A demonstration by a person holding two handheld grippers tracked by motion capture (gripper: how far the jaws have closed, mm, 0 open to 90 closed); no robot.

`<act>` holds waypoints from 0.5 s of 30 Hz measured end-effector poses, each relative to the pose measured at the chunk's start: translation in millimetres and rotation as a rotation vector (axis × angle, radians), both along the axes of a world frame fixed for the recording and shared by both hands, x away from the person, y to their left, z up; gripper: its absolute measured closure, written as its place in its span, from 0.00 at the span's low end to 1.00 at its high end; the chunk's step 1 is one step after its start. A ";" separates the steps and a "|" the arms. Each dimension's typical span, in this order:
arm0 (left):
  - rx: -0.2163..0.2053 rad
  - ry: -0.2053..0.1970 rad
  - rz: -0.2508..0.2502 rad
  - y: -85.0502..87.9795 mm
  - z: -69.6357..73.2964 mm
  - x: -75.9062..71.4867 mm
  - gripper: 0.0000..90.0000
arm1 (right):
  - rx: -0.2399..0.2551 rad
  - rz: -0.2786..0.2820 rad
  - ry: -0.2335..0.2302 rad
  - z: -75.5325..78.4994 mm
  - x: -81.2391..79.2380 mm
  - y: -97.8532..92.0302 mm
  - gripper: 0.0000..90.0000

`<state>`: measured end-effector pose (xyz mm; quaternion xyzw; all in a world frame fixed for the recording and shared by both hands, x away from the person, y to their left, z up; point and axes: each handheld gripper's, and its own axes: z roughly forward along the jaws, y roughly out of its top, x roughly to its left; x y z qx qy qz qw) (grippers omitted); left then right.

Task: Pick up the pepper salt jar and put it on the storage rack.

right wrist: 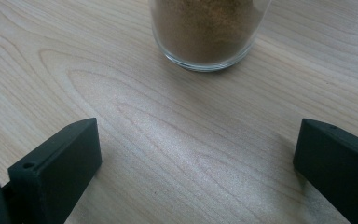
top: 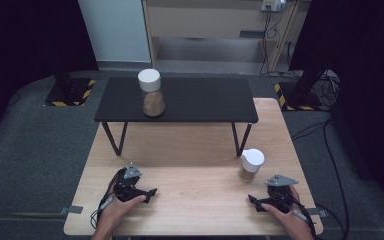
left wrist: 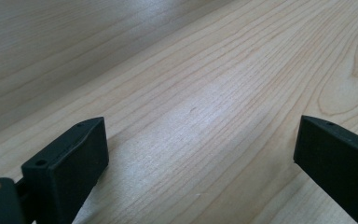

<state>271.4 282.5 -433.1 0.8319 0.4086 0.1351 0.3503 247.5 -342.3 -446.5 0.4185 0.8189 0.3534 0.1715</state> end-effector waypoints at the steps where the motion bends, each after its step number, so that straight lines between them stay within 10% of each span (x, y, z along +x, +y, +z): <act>1: -0.004 -0.002 0.001 -0.3 -1.0 0.0 0.01 | -0.001 0.001 -0.001 -0.1 0.0 -0.1 0.02; 15: 0.046 -0.049 -0.010 -11.0 -4.7 -4.8 0.00 | -0.001 -0.002 -0.001 0.0 -0.4 0.3 0.02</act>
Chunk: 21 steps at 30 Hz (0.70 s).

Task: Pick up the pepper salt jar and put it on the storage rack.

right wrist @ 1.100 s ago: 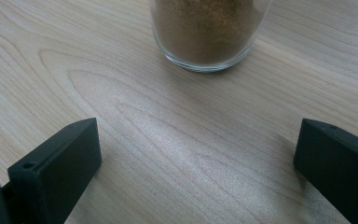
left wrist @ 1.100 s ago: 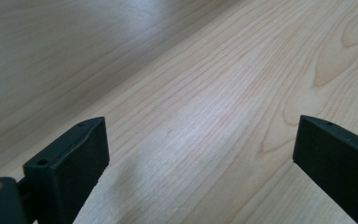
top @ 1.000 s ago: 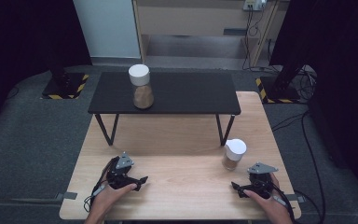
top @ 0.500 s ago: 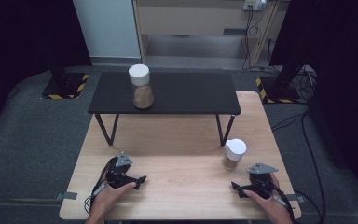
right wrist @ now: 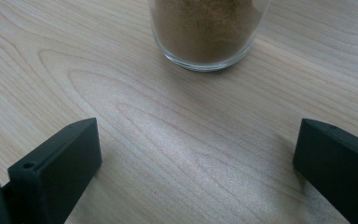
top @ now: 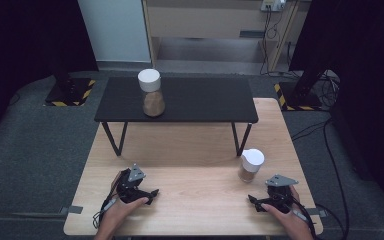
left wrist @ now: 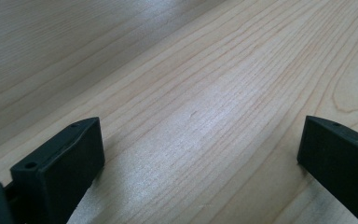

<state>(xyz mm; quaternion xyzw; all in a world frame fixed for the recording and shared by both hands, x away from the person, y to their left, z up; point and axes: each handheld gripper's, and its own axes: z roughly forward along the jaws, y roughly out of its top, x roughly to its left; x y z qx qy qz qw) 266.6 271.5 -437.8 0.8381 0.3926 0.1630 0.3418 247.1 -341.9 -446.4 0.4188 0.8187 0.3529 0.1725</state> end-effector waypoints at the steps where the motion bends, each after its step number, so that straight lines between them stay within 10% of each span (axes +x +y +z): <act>1: 0.000 0.000 0.000 -0.3 0.0 0.0 0.00 | 0.000 0.000 0.000 0.0 0.0 0.0 0.02; 21: -0.002 -0.001 0.010 -1.7 -0.4 -1.0 0.00 | 0.000 -0.001 0.001 0.1 -0.6 0.2 0.02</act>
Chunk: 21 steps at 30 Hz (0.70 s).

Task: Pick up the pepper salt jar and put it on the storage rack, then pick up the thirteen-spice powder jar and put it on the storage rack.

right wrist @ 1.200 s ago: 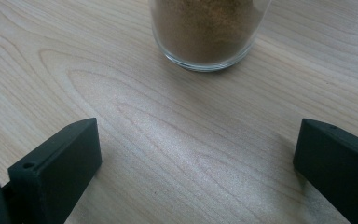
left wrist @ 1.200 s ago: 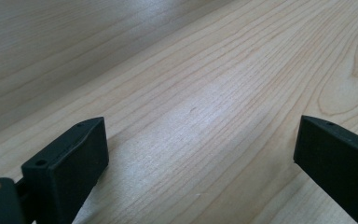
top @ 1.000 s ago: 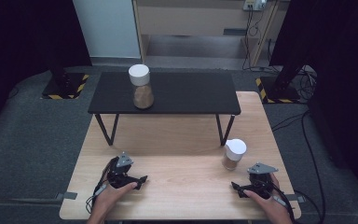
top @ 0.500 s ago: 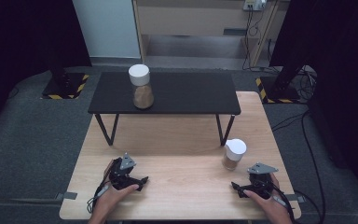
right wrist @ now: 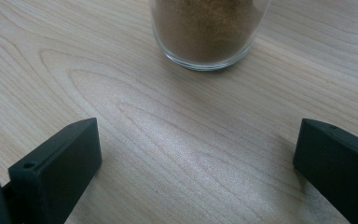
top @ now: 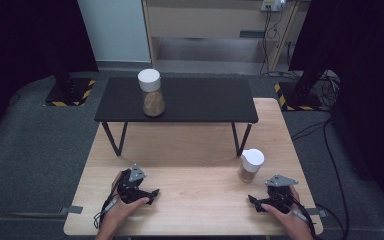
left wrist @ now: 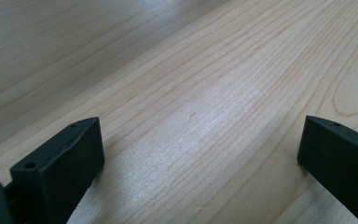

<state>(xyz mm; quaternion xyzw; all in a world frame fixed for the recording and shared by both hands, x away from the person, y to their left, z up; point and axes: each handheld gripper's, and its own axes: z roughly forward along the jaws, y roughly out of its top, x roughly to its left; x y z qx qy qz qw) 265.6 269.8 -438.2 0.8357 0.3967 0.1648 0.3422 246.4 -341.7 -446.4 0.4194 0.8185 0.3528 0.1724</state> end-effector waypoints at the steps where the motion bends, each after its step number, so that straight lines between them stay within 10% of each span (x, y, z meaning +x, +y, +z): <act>1: 0.000 0.000 0.000 0.0 0.0 0.0 0.00 | 0.000 0.000 0.000 0.0 0.0 0.0 0.02; 21: 0.000 0.000 0.000 0.0 0.0 0.0 0.00 | 0.024 0.020 0.008 4.7 1.5 -5.0 0.05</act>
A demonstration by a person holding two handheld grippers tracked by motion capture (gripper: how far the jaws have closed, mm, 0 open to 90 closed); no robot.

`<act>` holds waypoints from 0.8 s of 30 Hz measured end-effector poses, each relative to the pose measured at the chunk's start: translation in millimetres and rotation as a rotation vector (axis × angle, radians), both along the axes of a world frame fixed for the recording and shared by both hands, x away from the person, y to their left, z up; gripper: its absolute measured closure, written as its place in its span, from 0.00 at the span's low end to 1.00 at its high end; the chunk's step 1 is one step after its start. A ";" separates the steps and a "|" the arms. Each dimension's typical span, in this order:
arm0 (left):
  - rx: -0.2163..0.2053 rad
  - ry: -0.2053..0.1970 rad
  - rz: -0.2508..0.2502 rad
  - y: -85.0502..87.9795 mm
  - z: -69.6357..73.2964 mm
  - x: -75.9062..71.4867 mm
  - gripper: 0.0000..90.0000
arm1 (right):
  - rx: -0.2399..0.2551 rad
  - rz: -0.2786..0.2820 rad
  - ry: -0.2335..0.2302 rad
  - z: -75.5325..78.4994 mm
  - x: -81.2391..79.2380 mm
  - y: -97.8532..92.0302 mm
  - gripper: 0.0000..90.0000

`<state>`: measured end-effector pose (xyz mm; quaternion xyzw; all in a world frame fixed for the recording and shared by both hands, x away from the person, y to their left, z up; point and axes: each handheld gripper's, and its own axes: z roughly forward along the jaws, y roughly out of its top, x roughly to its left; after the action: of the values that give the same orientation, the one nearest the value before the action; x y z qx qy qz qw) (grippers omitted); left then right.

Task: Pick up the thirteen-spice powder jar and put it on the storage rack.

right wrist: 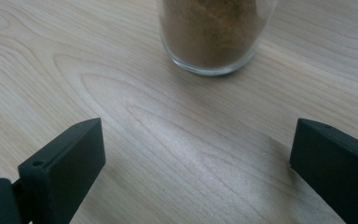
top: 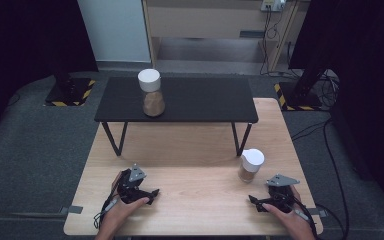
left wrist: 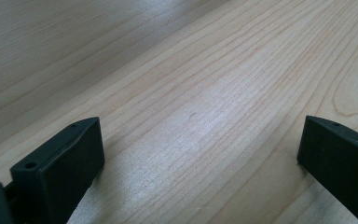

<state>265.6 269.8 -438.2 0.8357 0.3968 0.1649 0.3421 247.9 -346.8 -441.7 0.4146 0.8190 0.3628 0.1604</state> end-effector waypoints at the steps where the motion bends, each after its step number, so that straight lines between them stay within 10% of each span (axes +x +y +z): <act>1: 0.000 0.000 0.000 0.0 0.0 0.0 0.00 | 0.004 0.003 0.001 0.6 0.5 -0.2 0.05; 24: 0.000 0.000 0.000 0.0 0.0 0.0 0.00 | 0.044 0.033 -0.030 17.8 7.6 -2.3 0.07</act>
<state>265.6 269.8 -438.2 0.8356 0.3969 0.1649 0.3422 255.6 -349.0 -424.0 0.3991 0.8149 0.3896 0.1577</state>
